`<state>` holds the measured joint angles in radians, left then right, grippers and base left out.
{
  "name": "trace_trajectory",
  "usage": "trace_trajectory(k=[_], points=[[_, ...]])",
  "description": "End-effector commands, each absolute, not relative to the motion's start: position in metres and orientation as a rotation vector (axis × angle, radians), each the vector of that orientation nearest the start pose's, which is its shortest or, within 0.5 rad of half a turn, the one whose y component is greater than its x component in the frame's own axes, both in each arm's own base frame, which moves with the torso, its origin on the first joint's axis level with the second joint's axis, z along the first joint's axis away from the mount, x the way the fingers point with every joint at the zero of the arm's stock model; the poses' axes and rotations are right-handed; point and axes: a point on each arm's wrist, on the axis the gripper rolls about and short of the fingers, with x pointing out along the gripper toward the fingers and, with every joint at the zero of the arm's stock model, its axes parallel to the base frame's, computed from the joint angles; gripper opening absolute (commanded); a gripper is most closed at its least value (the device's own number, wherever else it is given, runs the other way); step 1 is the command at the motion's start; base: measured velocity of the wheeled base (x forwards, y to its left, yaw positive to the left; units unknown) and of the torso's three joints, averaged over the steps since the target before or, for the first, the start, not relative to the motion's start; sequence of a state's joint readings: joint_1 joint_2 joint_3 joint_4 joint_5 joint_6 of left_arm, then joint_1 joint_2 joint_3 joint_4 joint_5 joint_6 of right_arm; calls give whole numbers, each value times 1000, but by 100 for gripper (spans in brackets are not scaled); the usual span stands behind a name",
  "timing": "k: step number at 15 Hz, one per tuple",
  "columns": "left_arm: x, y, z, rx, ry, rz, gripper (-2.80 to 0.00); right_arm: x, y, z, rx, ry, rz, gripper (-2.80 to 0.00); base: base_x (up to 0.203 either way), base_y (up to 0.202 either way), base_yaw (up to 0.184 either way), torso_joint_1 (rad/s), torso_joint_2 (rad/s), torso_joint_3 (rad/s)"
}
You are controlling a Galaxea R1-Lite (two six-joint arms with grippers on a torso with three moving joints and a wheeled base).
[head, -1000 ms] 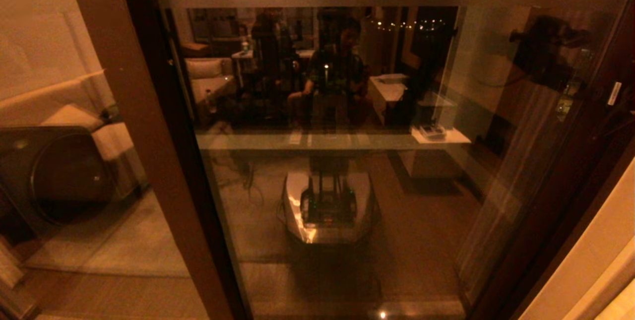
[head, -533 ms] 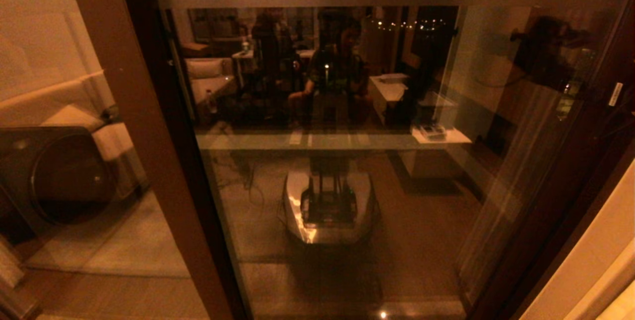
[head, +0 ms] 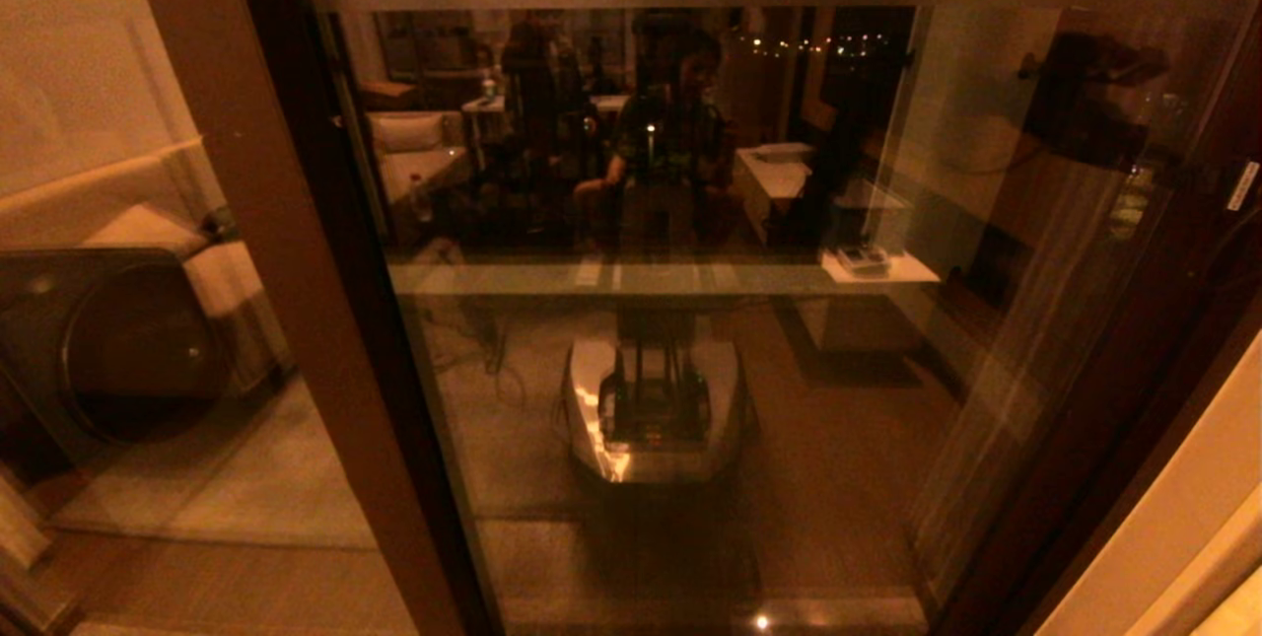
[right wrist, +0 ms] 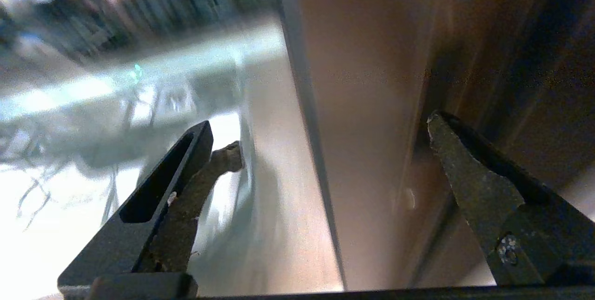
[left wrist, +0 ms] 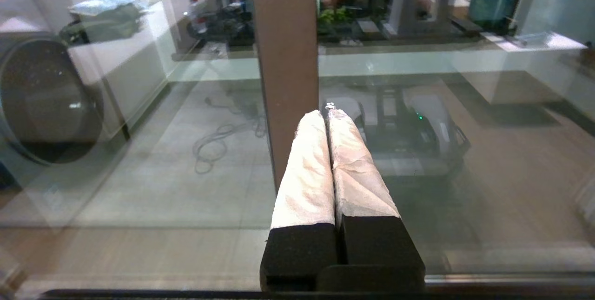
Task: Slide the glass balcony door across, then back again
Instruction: Close the slid door
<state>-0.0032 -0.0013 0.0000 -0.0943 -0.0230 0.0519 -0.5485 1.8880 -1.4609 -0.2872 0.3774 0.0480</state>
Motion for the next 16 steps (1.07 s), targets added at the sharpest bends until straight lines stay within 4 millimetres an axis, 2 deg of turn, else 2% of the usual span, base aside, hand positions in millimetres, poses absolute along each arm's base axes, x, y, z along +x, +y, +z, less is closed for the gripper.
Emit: trace_trajectory(k=[1, 7, 16], points=[[-20, 0, 75, 53, -60, -25, -280, 334, -200, 261, 78, 58, -166, 0, 0, 0, 0, 0, 0, 0], [-20, 0, 75, 53, -60, -25, -280, 335, -200, 258, 117, 126, -92, 0, 0, 0, 0, 0, 0, 0], [-20, 0, 75, 53, -60, -25, -280, 346, -203, 272, 141, 170, -91, 0, 0, 0, 0, 0, 0, 0]])
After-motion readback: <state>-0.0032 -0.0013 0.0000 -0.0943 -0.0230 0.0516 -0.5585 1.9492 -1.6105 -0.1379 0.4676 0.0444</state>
